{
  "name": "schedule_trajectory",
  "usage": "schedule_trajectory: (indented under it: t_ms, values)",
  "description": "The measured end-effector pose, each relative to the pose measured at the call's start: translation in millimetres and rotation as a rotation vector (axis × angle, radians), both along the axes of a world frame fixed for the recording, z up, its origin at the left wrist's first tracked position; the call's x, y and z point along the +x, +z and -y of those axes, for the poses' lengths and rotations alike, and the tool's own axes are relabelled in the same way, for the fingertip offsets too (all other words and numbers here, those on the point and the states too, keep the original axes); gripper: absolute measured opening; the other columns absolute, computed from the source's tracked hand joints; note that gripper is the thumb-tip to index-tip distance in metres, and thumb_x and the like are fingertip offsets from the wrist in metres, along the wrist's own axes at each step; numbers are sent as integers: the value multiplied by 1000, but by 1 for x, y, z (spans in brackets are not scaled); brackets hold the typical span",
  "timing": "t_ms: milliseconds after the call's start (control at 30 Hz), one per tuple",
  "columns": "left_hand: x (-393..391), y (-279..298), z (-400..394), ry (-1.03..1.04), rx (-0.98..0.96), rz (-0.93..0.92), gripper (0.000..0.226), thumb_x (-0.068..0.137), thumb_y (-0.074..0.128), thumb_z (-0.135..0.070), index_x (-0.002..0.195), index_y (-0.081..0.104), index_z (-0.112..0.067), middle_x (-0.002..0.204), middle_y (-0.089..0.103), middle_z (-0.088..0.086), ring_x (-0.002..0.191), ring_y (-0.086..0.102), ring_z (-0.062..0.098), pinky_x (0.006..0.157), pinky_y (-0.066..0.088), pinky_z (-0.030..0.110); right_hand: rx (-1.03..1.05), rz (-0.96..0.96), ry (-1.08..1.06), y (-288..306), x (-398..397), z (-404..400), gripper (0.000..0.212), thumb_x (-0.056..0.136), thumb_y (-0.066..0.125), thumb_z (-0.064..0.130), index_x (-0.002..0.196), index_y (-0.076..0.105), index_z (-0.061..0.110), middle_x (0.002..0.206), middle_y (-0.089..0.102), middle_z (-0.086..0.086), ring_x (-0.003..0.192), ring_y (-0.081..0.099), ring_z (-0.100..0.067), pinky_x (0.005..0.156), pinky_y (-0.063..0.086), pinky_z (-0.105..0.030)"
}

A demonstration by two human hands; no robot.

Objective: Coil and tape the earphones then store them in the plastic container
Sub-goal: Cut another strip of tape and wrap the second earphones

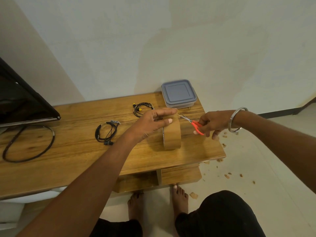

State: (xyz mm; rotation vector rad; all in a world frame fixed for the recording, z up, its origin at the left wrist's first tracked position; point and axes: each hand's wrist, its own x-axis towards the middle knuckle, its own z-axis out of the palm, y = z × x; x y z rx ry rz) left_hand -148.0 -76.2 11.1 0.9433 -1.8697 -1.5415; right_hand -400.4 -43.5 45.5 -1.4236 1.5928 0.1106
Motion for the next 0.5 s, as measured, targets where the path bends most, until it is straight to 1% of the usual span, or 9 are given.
schedule_trajectory:
  t_ms: [100, 200, 367, 500]
  values:
    - [2, -1, 1, -9, -5, -2, 39, 91, 63, -3, 130, 60, -6, 135, 59, -3, 125, 53, 0, 99, 44, 14, 17, -31, 54, 5, 4, 6, 39, 76, 72, 42, 97, 64, 11, 93, 64, -12, 84, 63, -20, 74, 58, -30]
    - [2, -1, 3, -27, 6, -4, 39, 91, 62, -2, 130, 60, -5, 136, 58, -2, 124, 54, 2, 95, 44, 14, 27, -42, 77, 10, 5, 11, 40, 77, 73, 40, 102, 62, 11, 94, 64, -10, 83, 62, -18, 68, 56, -26]
    - [1, -3, 6, -55, -9, 25, 37, 91, 64, -5, 128, 63, -10, 135, 60, -4, 129, 50, 2, 108, 40, 22, 36, -97, 144, 17, 7, 19, 33, 80, 72, 35, 101, 61, 12, 85, 62, -7, 71, 60, -15, 61, 53, -23]
    - [2, -2, 7, -67, -21, 36, 38, 92, 63, -5, 129, 62, -10, 136, 59, -4, 130, 48, 0, 107, 39, 19, 19, -137, 189, 22, 9, 22, 38, 80, 70, 37, 104, 60, 9, 82, 62, -7, 67, 59, -14, 60, 52, -22]
